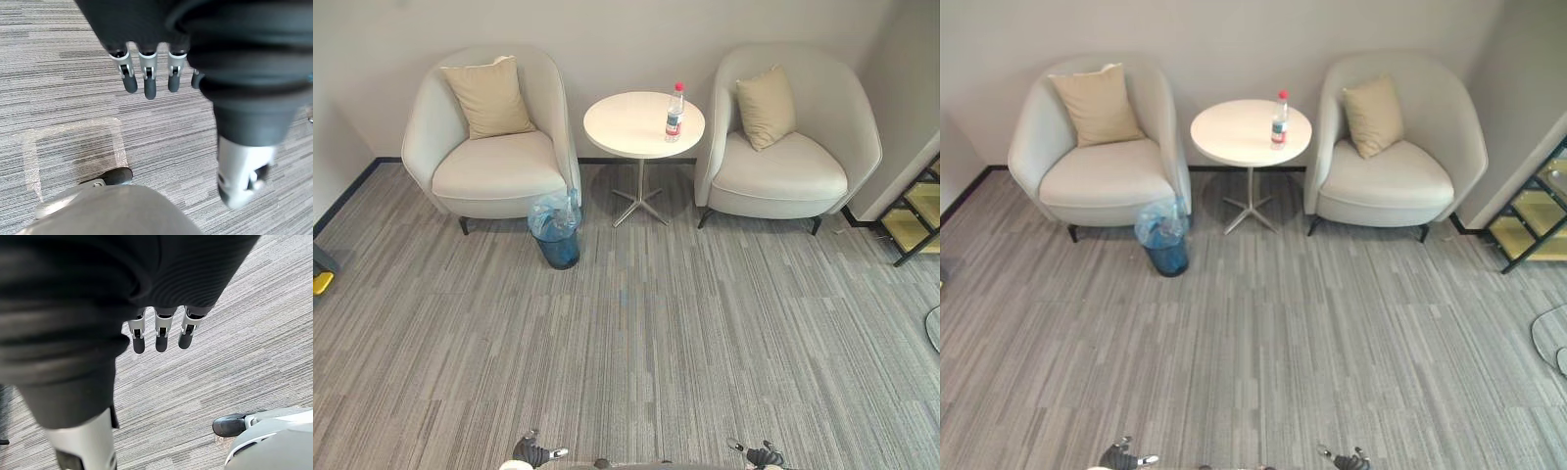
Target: Gather rubbish on tea table into small bin, then transfer packed bag to large trash can.
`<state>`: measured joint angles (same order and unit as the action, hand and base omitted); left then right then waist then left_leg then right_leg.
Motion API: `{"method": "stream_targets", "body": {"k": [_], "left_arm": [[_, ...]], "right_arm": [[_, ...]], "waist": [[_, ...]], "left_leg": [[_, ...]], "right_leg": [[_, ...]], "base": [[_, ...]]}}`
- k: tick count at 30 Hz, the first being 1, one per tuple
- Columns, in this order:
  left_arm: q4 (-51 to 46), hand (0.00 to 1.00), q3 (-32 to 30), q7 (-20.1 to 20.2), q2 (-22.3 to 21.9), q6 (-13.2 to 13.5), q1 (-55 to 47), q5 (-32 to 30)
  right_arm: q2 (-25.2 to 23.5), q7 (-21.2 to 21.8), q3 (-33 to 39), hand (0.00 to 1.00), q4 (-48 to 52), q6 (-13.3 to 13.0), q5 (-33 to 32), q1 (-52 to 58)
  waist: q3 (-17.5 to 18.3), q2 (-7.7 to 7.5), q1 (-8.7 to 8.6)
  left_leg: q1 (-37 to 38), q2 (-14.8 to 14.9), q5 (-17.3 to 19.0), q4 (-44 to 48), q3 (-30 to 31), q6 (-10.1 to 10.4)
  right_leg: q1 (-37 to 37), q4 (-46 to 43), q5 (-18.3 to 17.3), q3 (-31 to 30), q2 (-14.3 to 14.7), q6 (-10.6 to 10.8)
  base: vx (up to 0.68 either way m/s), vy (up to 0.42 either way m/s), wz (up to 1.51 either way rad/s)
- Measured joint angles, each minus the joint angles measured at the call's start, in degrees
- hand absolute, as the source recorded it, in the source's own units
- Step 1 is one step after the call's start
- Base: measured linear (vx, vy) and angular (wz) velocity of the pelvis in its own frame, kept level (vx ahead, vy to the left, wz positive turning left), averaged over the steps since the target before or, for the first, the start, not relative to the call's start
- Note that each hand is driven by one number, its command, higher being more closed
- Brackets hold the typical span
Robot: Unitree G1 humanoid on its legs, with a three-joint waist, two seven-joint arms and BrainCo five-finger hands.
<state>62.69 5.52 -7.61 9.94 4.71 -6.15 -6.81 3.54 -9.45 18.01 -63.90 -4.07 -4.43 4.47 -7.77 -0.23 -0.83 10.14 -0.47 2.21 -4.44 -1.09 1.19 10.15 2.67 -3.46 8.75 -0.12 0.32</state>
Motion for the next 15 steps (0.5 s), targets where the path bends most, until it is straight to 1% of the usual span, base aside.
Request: {"method": "stream_targets", "body": {"k": [4, 15], "left_arm": [[0.28, 0.0, -0.07, 0.0, -0.01, 0.0, 0.0, 0.63], [0.34, 0.0, -0.08, 0.04, -0.01, -0.02, -0.01, 0.67]], "right_arm": [[-0.05, 0.01, 0.0, 0.0, 0.0, 0.0, -0.03, 0.0], [-0.15, 0.08, -0.02, 0.0, 0.0, 0.02, -0.1, 0.07]], "waist": [[0.01, -0.03, 0.01], [0.08, -0.1, 0.0]], "left_leg": [[0.14, -0.12, 0.0, -0.01, 0.01, 0.0], [0.22, -0.15, -0.03, -0.01, -0.02, -0.03]], "right_leg": [[0.05, -0.37, -0.24, 0.02, -0.18, 0.38], [0.04, -0.41, -0.24, 0.07, -0.28, 0.37]], "base": [[-0.02, -0.003, 0.0], [-0.03, -0.006, 0.0]]}}
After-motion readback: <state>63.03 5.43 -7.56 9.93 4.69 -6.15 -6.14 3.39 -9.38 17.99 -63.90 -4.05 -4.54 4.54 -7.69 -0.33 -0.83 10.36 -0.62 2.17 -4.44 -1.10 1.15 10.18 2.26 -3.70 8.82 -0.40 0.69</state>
